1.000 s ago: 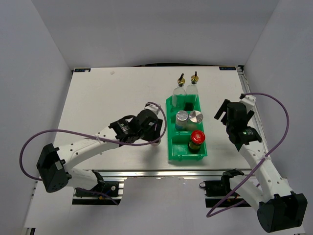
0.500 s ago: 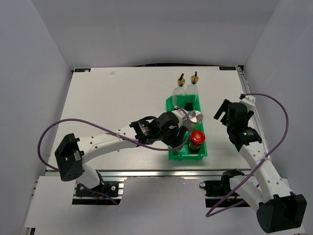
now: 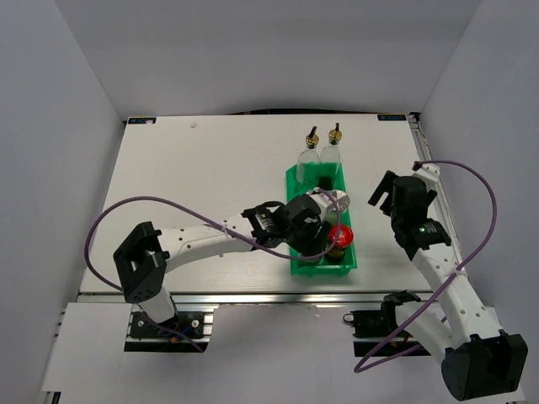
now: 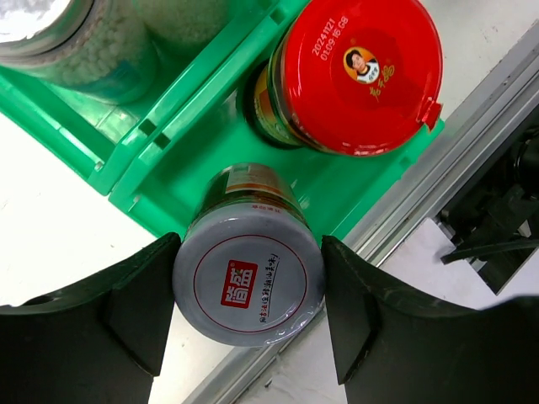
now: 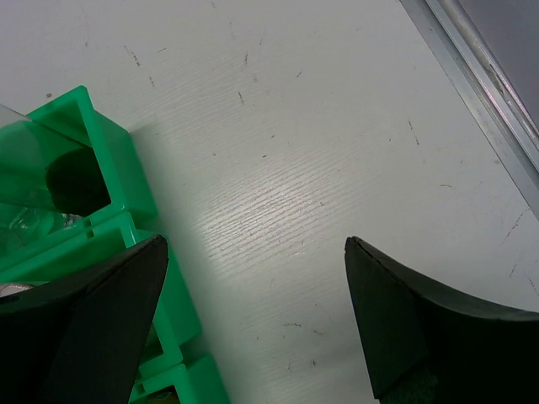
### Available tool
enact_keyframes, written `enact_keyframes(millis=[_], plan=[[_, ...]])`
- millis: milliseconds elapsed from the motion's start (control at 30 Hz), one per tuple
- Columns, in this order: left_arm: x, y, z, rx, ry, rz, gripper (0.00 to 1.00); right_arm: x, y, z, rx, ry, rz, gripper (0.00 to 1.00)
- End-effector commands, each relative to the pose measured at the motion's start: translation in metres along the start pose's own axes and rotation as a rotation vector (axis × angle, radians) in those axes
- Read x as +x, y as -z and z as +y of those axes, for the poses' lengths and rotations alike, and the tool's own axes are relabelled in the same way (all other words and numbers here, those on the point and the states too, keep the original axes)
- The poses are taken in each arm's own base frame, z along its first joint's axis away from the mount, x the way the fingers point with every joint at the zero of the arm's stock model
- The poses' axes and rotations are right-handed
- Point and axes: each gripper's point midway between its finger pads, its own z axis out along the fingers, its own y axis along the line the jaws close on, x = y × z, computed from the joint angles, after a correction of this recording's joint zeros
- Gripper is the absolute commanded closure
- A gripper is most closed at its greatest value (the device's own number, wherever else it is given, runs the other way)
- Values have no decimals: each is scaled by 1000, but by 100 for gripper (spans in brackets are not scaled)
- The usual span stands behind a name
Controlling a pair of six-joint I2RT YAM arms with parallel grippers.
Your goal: Organize the condiment bottles
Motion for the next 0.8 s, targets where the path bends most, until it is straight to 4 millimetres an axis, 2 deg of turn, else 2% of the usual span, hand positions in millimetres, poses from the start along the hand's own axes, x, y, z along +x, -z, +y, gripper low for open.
enact_keyframes(millis=[0, 133, 233, 267, 333, 400, 467, 567, 767], plan=[[-43, 10, -17, 42, -7, -121, 79, -8, -2, 3, -15, -2, -31, 11], [-37, 1, -7, -19, -17, -94, 77, -7, -2, 1, -12, -1, -29, 11], [-36, -5, -6, -26, -26, -83, 66, -7, -2, 1, -10, 0, -29, 11], [-32, -5, -3, -45, -28, -67, 58, -7, -2, 1, -10, 0, -29, 11], [-31, -7, 0, -61, -32, -58, 49, -5, -3, 1, -12, 1, -25, 10], [-29, -9, 2, -71, -34, -54, 36, -6, -4, 2, -12, 3, -25, 11], [-29, -10, 2, -68, -41, -48, 34, -4, -5, 0, -6, 8, -15, 11], [-31, -10, 4, -81, -42, -57, 16, -4, -4, 3, -20, 8, -12, 11], [-37, -7, 9, -117, -42, -77, 6, -4, -3, 4, -36, 34, -11, 11]])
